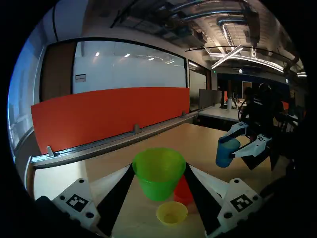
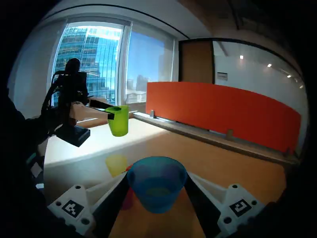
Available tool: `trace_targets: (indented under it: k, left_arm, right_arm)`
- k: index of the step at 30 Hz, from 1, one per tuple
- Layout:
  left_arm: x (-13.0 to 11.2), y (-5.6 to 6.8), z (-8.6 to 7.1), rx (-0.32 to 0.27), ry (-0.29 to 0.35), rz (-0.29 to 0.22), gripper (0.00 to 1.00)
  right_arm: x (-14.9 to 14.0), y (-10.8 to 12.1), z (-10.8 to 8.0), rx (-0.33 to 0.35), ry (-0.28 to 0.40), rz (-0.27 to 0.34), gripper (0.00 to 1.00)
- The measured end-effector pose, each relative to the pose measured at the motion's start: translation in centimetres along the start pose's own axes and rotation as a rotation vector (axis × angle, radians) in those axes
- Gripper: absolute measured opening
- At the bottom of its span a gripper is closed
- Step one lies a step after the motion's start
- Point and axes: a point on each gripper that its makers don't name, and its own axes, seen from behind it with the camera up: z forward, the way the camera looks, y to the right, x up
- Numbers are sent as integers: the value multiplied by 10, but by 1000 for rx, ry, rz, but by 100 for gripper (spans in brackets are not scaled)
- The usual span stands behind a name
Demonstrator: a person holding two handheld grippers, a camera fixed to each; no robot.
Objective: Pour water
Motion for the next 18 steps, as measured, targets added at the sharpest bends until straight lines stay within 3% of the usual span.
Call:
trace_targets:
  k: [9,18]
  left_arm:
    - [12,14,-23,-2,73,-43,89]
    - [10,25,-35,4,93,-43,89]
  right_arm:
    - [17,-12,-3,16,35,-10,92]
    - [29,-23,-4,32,57,-23,92]
